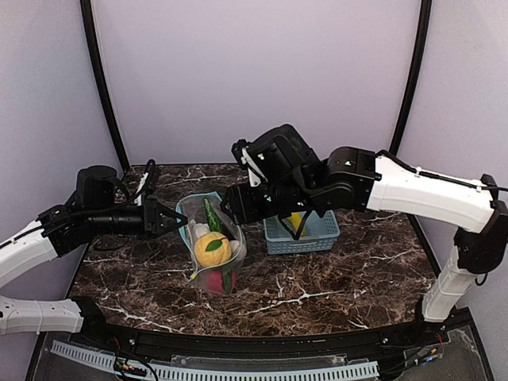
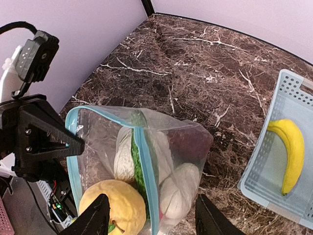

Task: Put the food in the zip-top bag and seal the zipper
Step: Adjust the zipper food storage bag at the center of the board.

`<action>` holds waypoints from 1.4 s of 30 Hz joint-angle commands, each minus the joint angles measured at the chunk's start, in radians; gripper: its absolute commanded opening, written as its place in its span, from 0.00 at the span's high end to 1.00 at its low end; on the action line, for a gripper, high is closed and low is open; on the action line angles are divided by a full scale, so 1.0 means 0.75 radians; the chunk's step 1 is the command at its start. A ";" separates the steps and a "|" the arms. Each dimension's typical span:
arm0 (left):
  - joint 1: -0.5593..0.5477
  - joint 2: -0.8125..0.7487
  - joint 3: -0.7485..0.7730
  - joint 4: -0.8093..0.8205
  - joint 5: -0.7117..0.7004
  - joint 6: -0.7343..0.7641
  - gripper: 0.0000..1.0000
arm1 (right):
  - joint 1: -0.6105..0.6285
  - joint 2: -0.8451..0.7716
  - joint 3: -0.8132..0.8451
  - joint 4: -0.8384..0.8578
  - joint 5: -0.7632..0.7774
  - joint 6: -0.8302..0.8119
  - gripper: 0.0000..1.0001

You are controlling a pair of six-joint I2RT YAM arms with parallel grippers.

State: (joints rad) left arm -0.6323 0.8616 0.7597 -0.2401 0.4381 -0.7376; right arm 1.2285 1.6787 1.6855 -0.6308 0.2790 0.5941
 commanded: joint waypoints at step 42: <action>-0.002 0.370 0.344 -0.271 0.193 0.577 0.17 | -0.113 0.151 0.274 -0.243 0.239 0.212 1.00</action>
State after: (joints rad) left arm -0.6319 1.2465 1.1015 -0.4057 0.5457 -0.3622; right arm 1.1507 1.7592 1.8496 -0.8444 0.4023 0.7284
